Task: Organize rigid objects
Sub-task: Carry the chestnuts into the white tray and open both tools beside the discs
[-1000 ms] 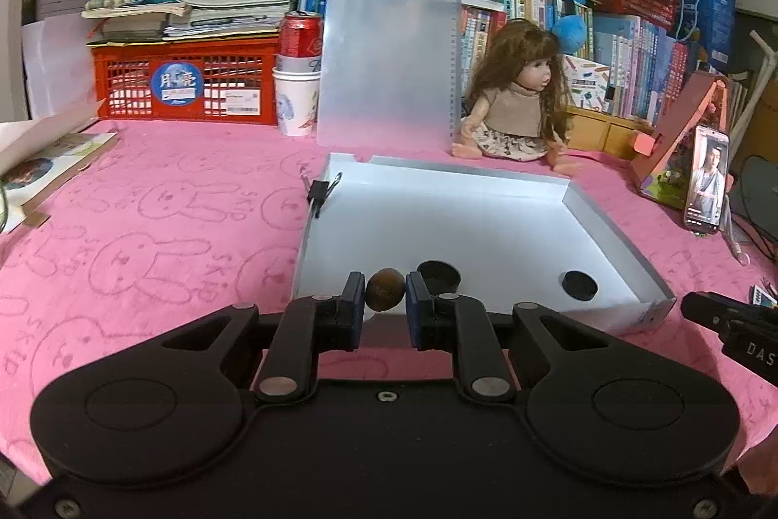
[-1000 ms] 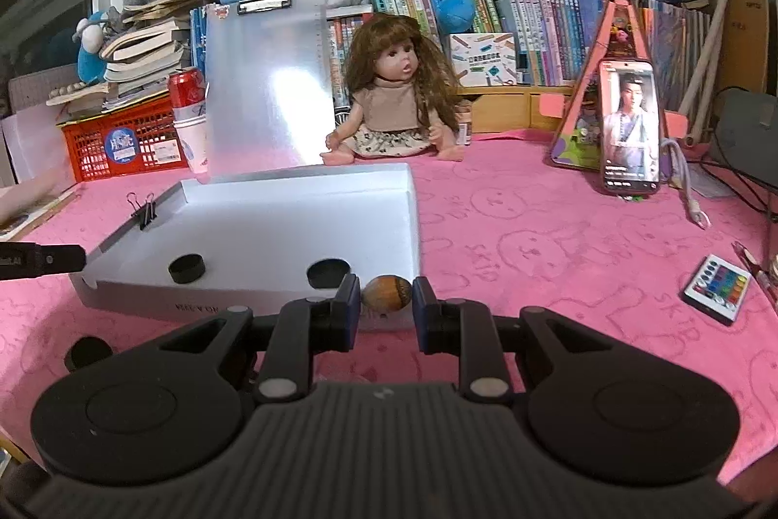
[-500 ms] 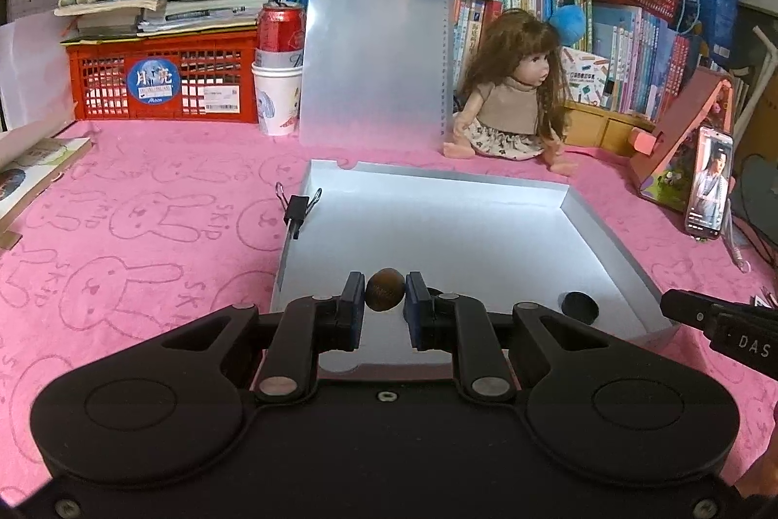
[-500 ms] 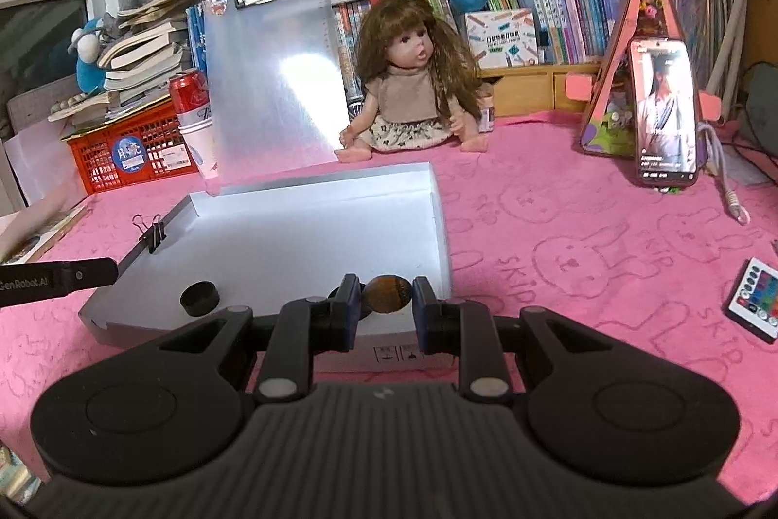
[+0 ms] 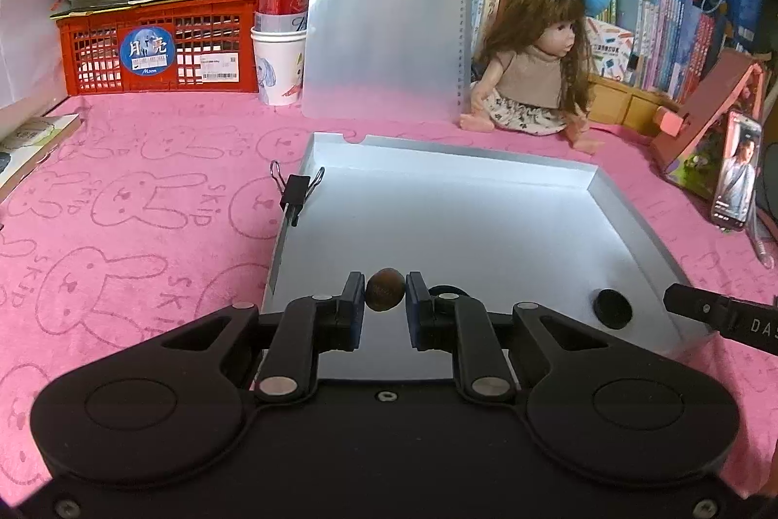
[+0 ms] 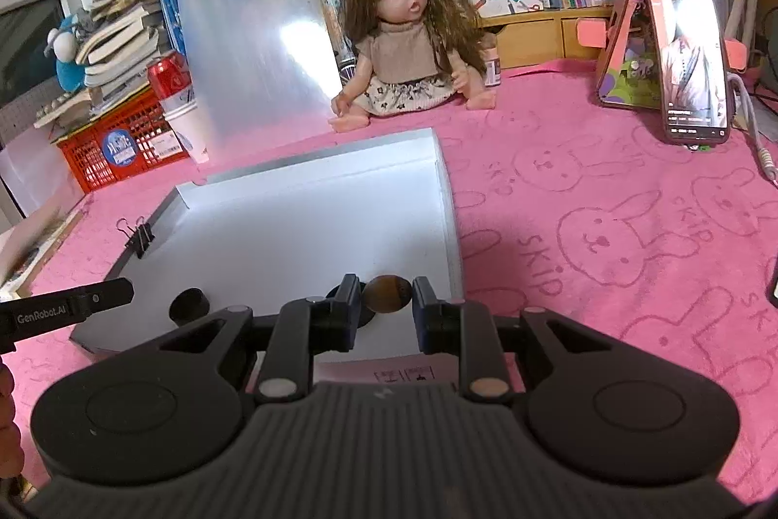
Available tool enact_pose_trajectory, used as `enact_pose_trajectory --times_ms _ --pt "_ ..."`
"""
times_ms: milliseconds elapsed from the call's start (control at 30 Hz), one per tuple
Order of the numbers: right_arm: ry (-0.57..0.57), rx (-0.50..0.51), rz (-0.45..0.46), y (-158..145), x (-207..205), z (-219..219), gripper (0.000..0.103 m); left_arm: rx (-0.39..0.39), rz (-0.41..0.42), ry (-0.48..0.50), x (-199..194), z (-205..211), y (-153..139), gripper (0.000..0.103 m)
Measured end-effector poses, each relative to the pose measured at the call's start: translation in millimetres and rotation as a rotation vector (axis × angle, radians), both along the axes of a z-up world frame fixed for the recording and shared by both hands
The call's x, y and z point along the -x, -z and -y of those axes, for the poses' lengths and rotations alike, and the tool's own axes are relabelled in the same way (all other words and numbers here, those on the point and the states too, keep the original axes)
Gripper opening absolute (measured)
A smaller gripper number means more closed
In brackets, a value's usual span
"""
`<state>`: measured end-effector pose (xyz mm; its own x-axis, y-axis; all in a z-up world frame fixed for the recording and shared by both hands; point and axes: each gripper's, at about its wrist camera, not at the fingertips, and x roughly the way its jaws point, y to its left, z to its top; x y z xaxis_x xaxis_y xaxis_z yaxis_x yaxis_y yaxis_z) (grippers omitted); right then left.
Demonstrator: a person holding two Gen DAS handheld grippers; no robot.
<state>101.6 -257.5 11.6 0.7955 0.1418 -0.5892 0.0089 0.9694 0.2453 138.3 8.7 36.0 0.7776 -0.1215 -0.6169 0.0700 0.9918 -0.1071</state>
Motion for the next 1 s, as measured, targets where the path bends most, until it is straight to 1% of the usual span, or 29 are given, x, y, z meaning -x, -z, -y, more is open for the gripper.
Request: enact_pose_trajectory --times_ms 367,533,1000 --pt "0.02 0.037 -0.032 13 -20 -5 0.027 -0.01 -0.023 -0.016 -12 -1 14 0.017" --pt "0.019 0.072 -0.024 14 -20 -10 0.027 -0.015 -0.028 -0.011 -15 0 18 0.017" --pt "0.004 0.102 -0.033 16 -26 -14 0.027 -0.023 -0.05 -0.006 -20 3 27 0.017"
